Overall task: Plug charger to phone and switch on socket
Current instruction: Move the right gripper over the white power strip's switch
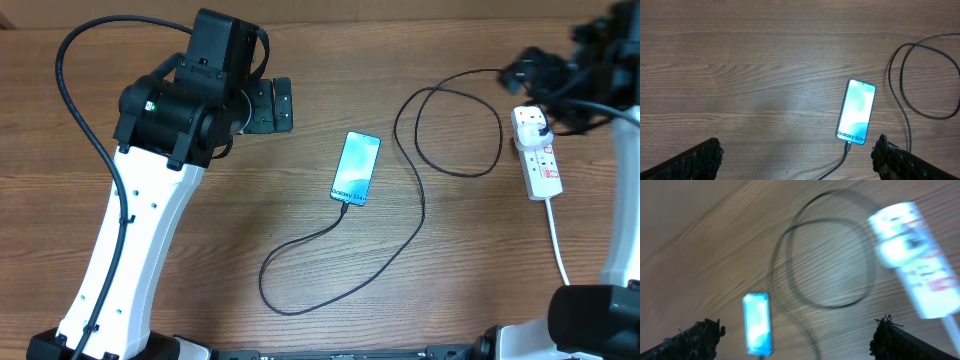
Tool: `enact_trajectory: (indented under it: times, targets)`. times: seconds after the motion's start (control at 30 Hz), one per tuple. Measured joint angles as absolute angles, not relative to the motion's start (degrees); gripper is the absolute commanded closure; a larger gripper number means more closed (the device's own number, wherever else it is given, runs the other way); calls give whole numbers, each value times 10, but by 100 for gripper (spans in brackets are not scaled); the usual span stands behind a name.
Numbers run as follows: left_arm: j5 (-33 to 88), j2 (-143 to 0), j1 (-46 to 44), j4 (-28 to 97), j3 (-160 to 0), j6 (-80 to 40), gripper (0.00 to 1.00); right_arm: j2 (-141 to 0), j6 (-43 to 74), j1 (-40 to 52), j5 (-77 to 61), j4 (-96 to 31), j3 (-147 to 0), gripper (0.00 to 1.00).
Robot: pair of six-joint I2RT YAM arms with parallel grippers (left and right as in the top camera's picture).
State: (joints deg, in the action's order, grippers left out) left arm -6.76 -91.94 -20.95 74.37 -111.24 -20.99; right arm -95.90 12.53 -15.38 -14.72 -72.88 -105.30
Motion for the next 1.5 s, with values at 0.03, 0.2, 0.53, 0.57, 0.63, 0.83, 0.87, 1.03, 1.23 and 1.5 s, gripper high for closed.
enact_trajectory:
  times: [0.03, 0.2, 0.53, 0.57, 0.63, 0.83, 0.87, 1.03, 1.23, 1.5]
  targets:
    - [-68, -919, -209, 744, -1112, -210, 0, -959, 119, -174, -145, -726, -1053, 0]
    - [-68, -919, -209, 744, -1112, -210, 1, -971, 91, -264, -137, -692, -1053, 0]
    - [-68, -919, -209, 744, -1112, -210, 1, -1111, 55, -314, -131, -675, -1054, 0]
    - [-68, -919, -209, 744, -1112, -210, 0, -1124, 53, -314, -131, -675, -1054, 0]
    - [-69, -919, -209, 744, -1112, -210, 1, -1148, 43, -313, -136, -675, -1054, 0]
    - [-69, -919, -209, 744, -1112, -210, 0, -1183, 14, -307, -153, -673, -1054, 0]
    - [-69, -919, -209, 744, -1112, -210, 0, -1185, 12, -306, -156, -669, -1054, 0]
    - [-69, -919, -209, 744, -1112, -210, 1, -1189, 4, -296, -163, -620, -1032, 0]
    - [-69, -919, -209, 744, -1112, -210, 0, -1192, -5, -287, -183, -562, -967, 0]
    - [-69, -919, -209, 744, -1112, -210, 1, -1197, -11, -280, -197, -512, -925, 0]
